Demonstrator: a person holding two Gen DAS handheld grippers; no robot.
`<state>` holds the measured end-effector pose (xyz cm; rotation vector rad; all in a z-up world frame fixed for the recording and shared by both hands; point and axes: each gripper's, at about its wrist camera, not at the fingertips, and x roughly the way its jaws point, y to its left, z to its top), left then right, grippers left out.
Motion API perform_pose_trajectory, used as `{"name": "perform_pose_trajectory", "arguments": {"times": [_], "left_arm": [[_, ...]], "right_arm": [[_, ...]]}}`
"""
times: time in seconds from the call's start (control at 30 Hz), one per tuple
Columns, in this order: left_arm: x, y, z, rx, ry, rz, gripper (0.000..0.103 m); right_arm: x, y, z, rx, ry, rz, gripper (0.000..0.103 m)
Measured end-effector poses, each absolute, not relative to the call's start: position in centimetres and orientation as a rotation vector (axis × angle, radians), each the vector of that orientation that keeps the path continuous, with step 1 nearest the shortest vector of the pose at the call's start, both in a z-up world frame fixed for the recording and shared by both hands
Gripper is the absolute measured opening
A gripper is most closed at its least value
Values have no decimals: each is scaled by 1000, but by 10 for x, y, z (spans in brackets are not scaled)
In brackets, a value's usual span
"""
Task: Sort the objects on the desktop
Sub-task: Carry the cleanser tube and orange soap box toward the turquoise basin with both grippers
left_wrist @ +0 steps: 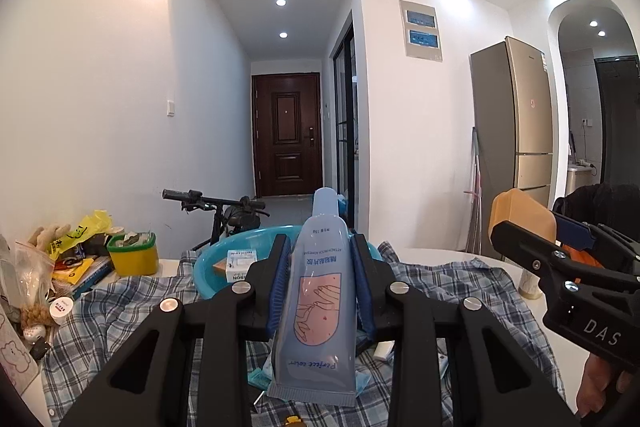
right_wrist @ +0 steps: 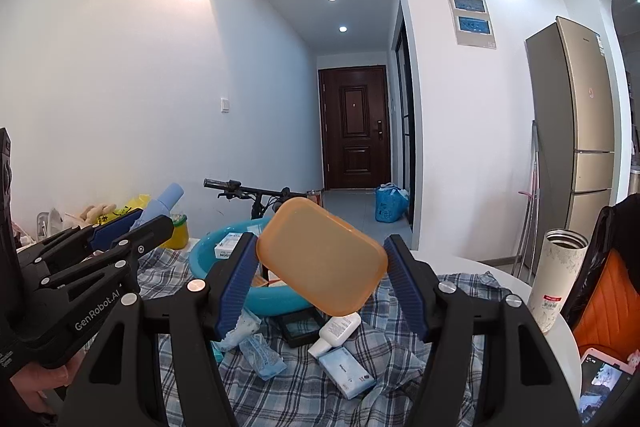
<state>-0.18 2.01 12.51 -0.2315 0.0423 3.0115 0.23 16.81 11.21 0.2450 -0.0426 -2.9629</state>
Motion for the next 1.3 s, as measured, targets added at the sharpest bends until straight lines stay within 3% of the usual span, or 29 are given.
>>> {"name": "perform_pose_trajectory", "arguments": {"times": [0.4, 1.3], "left_arm": [[5, 19, 172, -60, 33, 3035, 33], [-80, 11, 166, -190, -26, 2985, 33]], "right_arm": [[12, 163, 147, 89, -40, -2962, 63], [-73, 162, 146, 203, -10, -2974, 63]]}}
